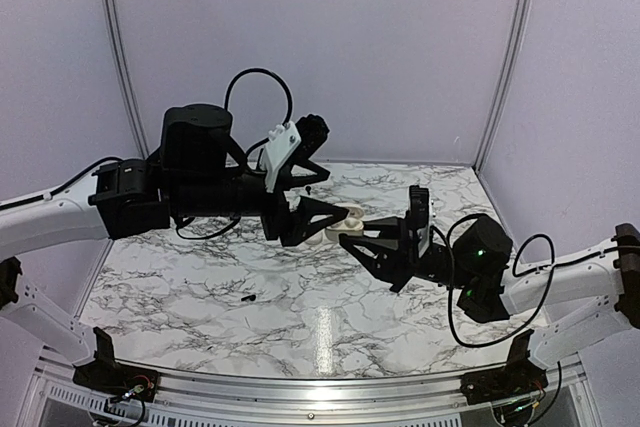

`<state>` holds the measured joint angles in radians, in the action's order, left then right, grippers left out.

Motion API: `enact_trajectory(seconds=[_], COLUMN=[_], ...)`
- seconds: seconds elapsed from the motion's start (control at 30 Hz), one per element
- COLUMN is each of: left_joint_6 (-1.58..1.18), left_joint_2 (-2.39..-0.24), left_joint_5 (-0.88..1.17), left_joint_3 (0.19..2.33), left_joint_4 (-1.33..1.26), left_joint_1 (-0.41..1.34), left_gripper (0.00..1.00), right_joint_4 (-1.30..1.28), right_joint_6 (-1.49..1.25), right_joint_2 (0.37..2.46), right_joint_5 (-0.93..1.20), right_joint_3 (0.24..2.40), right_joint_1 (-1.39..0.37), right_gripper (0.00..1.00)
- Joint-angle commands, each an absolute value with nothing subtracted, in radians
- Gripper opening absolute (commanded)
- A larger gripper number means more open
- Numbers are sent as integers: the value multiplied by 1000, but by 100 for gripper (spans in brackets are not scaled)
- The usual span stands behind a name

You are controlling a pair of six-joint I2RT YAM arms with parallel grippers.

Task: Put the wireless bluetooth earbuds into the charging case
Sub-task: Adjust the right earbud in the right side groove of the charging case, then close the charging case with the earbuds at the corner of the board.

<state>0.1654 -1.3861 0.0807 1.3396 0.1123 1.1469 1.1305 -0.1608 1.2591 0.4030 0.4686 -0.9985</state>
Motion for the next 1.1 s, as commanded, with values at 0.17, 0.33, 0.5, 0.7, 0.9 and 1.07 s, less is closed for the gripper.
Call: enact_trajectory(seconds=[0.17,0.33,0.5,0.7,0.9,1.07], left_joint_6=[153,164,180,208,259,276], left_joint_2=[-1360,-1343,-1345,-1376,-1359,-1358], left_joint_5=[124,232,340,426,501,499], left_joint_3=[1342,1303,1265,1271,1258,1262], left_joint_4=[112,116,126,150,157,184], left_joint_1=[1141,1128,1124,1124,1136,1138], left_gripper=[77,77,77,73,66,60], right_joint_4=[1122,1089,1082,1068,1102,1122], right_joint_6=[-156,-157,-156,-166,-250,-293], right_joint_2=[1252,1238,1229,1231,1243,1247], right_joint_5=[432,429,431,440,458,471], right_joint_3=[500,505,502,511,497,492], right_joint_1=[-1000,-999,-996,-989,-935,-910], right_gripper=[0,0,0,0,0,0])
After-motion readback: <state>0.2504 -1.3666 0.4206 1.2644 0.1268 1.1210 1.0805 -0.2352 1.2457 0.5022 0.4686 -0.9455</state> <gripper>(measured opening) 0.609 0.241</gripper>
